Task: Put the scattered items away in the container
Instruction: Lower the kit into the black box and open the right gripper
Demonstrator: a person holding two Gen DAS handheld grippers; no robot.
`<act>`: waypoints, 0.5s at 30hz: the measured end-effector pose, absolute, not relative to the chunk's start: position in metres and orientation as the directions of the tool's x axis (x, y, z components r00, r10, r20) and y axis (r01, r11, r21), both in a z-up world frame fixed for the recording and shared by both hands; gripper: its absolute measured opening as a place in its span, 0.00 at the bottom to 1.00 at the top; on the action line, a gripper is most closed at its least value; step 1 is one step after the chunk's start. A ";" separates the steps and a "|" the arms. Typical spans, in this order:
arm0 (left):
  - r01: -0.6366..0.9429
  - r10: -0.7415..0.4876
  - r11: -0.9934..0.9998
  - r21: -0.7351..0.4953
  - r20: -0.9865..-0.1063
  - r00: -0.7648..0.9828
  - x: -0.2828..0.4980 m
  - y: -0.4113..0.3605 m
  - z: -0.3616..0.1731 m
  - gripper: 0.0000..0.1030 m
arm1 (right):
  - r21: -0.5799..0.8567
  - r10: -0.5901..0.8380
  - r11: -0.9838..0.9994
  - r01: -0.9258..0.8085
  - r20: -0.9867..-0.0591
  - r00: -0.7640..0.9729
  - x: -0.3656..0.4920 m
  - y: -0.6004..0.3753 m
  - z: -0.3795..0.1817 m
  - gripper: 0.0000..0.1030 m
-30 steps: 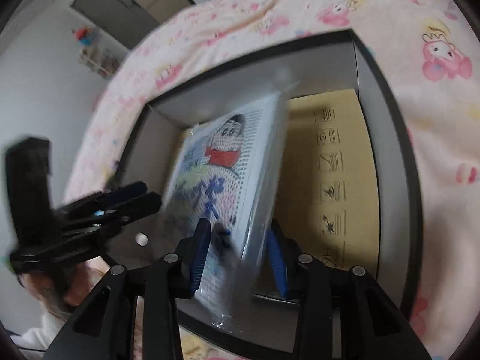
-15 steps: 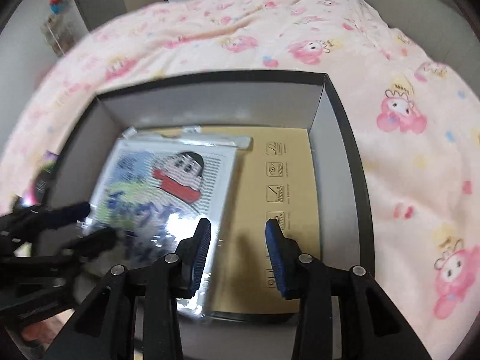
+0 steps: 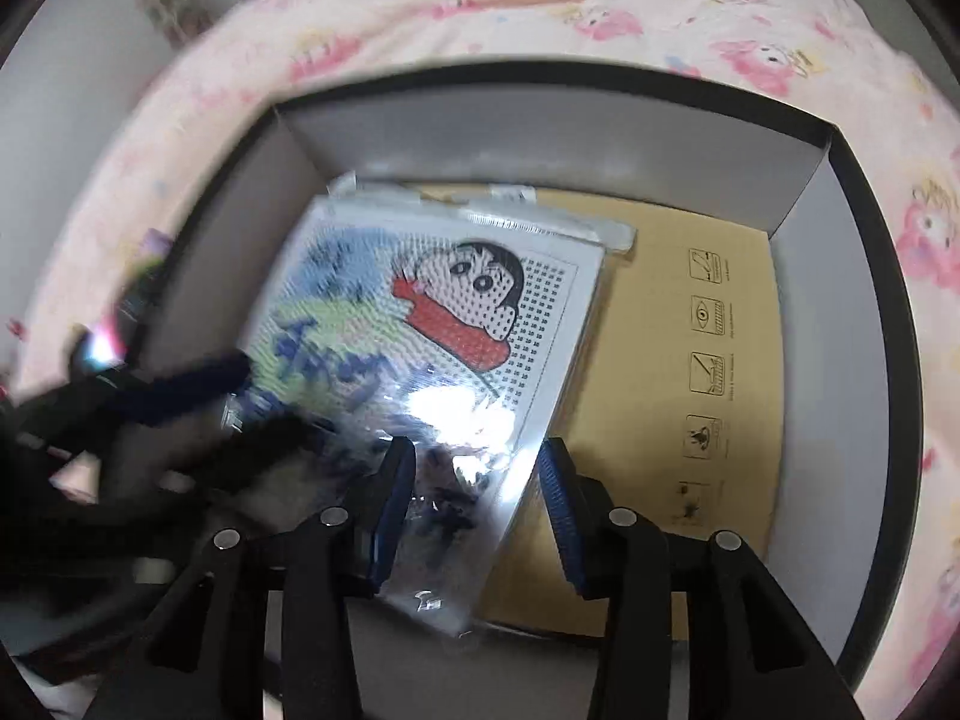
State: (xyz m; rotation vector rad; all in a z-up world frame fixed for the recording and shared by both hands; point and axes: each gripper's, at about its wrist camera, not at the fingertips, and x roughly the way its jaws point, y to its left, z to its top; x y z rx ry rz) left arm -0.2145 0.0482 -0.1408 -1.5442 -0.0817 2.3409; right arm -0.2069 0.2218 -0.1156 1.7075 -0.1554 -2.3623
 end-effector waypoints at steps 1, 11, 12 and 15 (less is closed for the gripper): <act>-0.253 0.327 -0.935 -0.249 -0.881 -0.342 -0.214 0.050 -0.141 0.39 | 0.189 -0.209 -0.978 0.092 -0.916 -0.341 -0.200 0.228 -0.105 0.39; -0.336 0.495 -0.834 -0.437 -0.863 -0.107 -0.229 0.131 -0.145 0.39 | 0.077 -0.027 -0.995 -0.060 -0.813 -0.582 -0.201 0.283 -0.052 0.39; -0.322 0.480 -0.842 -0.433 -0.874 -0.078 -0.233 0.140 -0.150 0.39 | 0.050 0.001 -0.996 -0.072 -0.814 -0.581 -0.203 0.283 -0.056 0.39; -0.297 0.412 -0.878 -0.375 -0.909 -0.068 -0.241 0.155 -0.159 0.37 | 0.007 0.037 -0.997 -0.076 -0.821 -0.570 -0.206 0.297 -0.063 0.39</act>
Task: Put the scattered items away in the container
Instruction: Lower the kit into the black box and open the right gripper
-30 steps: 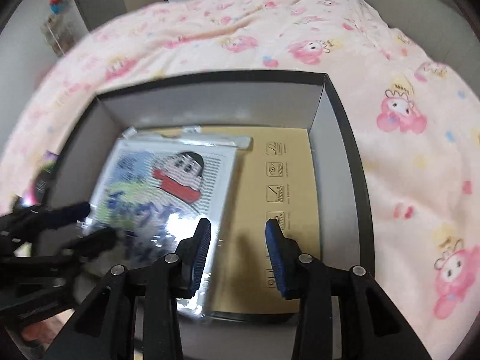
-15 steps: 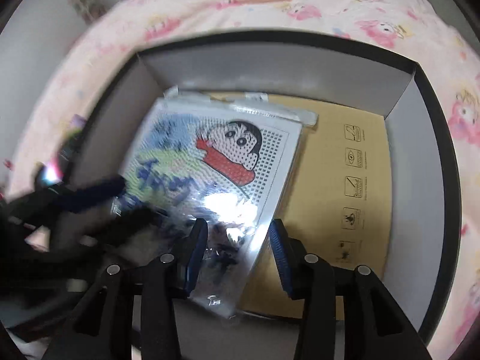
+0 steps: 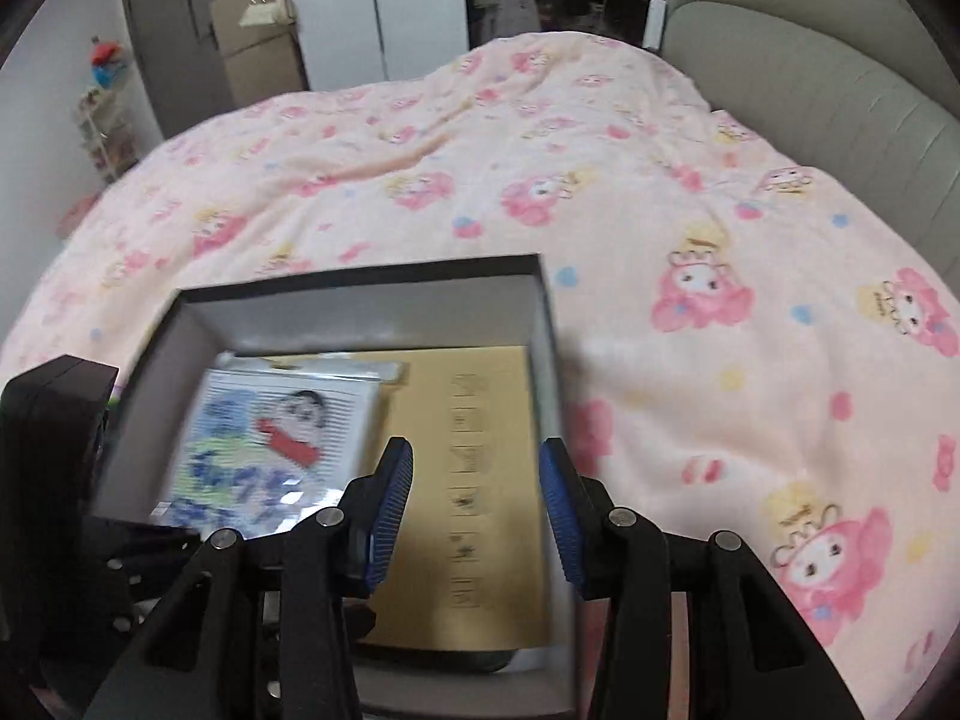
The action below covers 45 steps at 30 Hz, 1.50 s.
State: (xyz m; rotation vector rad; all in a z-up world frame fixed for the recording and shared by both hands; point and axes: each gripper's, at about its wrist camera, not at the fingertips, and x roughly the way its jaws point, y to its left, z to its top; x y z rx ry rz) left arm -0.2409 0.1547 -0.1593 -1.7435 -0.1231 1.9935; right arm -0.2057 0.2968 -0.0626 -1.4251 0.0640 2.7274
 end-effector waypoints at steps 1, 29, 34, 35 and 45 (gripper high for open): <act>-0.291 0.395 -0.887 -0.359 -0.916 -0.073 -0.243 0.157 -0.159 0.37 | 0.006 0.033 -0.998 -0.066 -0.824 -0.565 -0.206 0.297 -0.064 0.39; -0.026 0.242 -0.969 -0.246 -0.924 -0.296 -0.300 0.033 -0.116 0.38 | 0.235 -0.249 -0.968 0.092 -0.949 -0.193 -0.291 0.231 -0.142 0.39; -0.017 0.271 -0.960 -0.279 -0.914 -0.303 -0.294 0.027 -0.121 0.38 | 0.236 -0.265 -0.958 0.163 -0.946 -0.187 -0.284 0.210 -0.143 0.56; -0.012 0.280 -0.957 -0.290 -0.911 -0.301 -0.293 0.026 -0.122 0.38 | 0.239 -0.269 -0.957 0.164 -0.943 -0.196 -0.282 0.211 -0.142 0.55; -0.010 0.291 -0.954 -0.299 -0.919 -0.267 -0.327 0.050 -0.135 0.38 | 0.130 -0.139 -0.990 0.053 -0.866 -0.481 -0.250 0.262 -0.077 0.55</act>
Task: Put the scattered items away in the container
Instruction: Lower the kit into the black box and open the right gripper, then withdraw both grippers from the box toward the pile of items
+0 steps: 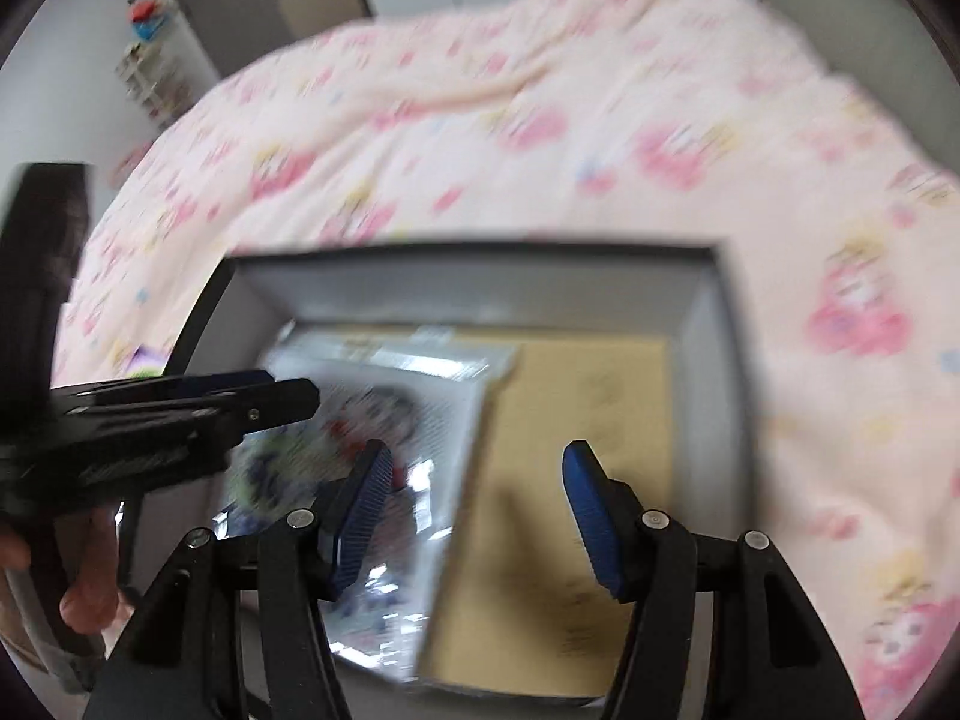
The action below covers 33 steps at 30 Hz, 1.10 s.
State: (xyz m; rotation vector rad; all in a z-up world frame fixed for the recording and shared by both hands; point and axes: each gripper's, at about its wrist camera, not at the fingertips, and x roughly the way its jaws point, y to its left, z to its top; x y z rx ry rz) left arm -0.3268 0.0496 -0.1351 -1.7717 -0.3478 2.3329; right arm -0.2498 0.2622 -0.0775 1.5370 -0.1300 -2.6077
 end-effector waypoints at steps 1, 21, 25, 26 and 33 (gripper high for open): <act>-0.010 0.290 -0.955 -0.298 -0.920 -0.263 -0.332 0.052 -0.138 0.38 | 0.132 -0.141 -0.990 0.054 -0.861 -0.489 -0.252 0.265 -0.076 0.55; -0.072 0.267 -0.964 -0.258 -0.937 -0.225 -0.346 0.064 -0.148 0.34 | 0.208 -0.197 -0.978 0.013 -0.901 -0.386 -0.264 0.274 -0.092 0.53; -0.197 0.438 -0.893 -0.404 -0.880 -0.182 -0.314 0.096 -0.130 0.34 | 0.182 -0.161 -0.983 0.001 -0.867 -0.472 -0.243 0.285 -0.060 0.53; -0.208 0.469 -0.876 -0.435 -0.868 -0.164 -0.309 0.102 -0.129 0.34 | 0.185 -0.158 -0.983 -0.005 -0.856 -0.492 -0.236 0.289 -0.052 0.53; -0.240 0.458 -0.869 -0.432 -0.887 -0.061 -0.283 0.140 -0.150 0.34 | 0.188 -0.118 -0.979 -0.072 -0.824 -0.554 -0.218 0.315 -0.036 0.53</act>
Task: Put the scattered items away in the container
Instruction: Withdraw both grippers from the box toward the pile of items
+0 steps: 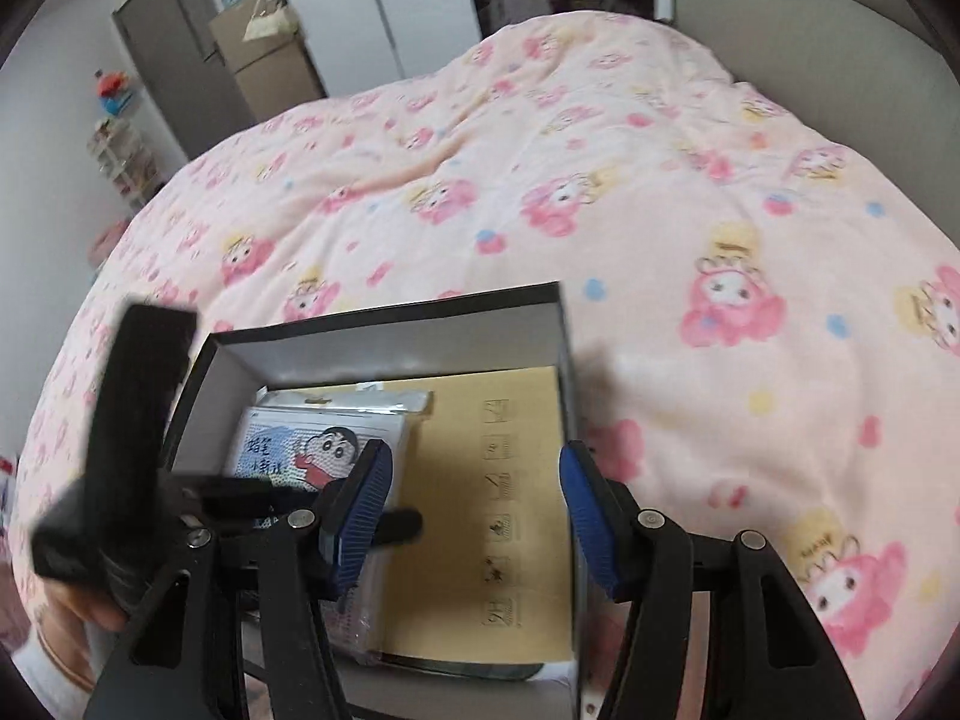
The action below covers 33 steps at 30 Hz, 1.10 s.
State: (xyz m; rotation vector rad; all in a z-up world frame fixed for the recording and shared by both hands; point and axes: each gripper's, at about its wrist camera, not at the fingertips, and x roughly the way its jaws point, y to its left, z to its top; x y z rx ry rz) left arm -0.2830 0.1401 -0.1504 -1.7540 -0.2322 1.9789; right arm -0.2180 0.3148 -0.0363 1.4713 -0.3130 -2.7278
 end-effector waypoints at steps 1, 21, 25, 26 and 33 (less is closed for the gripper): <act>-0.235 0.415 -0.890 -0.390 -0.908 -0.066 -0.283 0.141 -0.151 0.33 | 0.190 -0.120 -0.979 -0.071 -0.826 -0.551 -0.217 0.315 -0.037 0.53; -0.112 0.271 -0.962 -0.249 -0.824 -0.498 -0.197 0.047 -0.043 0.50 | 0.043 -0.041 -0.999 0.011 -0.820 -0.571 -0.194 0.253 -0.030 0.56; -0.114 0.254 -0.967 -0.230 -0.803 -0.538 -0.170 0.043 -0.026 0.52 | 0.016 -0.018 -1.000 0.010 -0.773 -0.634 -0.162 0.233 -0.008 0.61; -0.116 0.254 -0.967 -0.228 -0.800 -0.544 -0.166 0.043 -0.024 0.52 | 0.015 -0.023 -1.000 0.018 -0.767 -0.642 -0.156 0.228 -0.004 0.61; -0.167 0.236 -0.971 -0.170 -0.765 -0.599 -0.117 0.026 0.004 0.52 | 0.024 -0.036 -0.999 0.027 -0.724 -0.689 -0.105 0.205 0.028 0.61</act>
